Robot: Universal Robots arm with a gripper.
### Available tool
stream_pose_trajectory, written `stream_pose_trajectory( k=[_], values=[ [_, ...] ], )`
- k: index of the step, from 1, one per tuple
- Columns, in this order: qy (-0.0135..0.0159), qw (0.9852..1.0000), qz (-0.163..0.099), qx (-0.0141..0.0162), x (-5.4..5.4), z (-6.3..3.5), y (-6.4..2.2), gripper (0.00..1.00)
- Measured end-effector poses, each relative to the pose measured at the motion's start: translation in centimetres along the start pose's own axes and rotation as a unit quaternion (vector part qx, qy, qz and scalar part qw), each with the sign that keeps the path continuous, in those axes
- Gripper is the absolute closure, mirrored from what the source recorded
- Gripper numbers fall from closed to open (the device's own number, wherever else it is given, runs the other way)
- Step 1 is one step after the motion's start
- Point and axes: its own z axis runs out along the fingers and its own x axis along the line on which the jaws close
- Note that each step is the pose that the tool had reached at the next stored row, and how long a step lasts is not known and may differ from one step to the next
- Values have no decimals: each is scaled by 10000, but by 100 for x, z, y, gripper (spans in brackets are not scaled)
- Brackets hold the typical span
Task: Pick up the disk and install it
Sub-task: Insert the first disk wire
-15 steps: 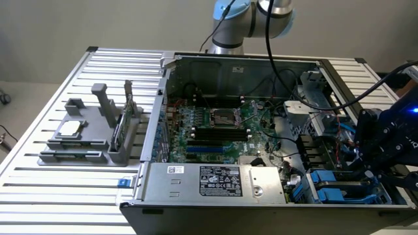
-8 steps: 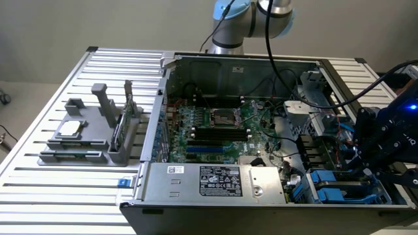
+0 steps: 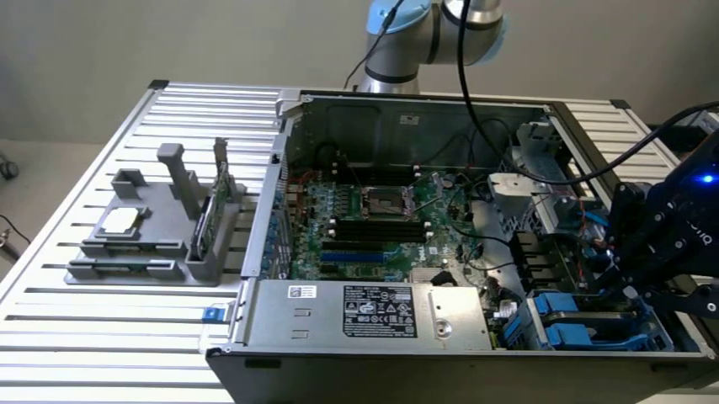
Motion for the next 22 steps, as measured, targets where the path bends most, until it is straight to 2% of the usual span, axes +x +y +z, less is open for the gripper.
stream_pose_trajectory(
  k=[2,14,22],
  values=[
    [-18,10000,8,8,10,0,12,82],
    [-76,10000,41,30,9,8,25,82],
    [-76,10000,41,38,8,24,28,82]
  ],
)
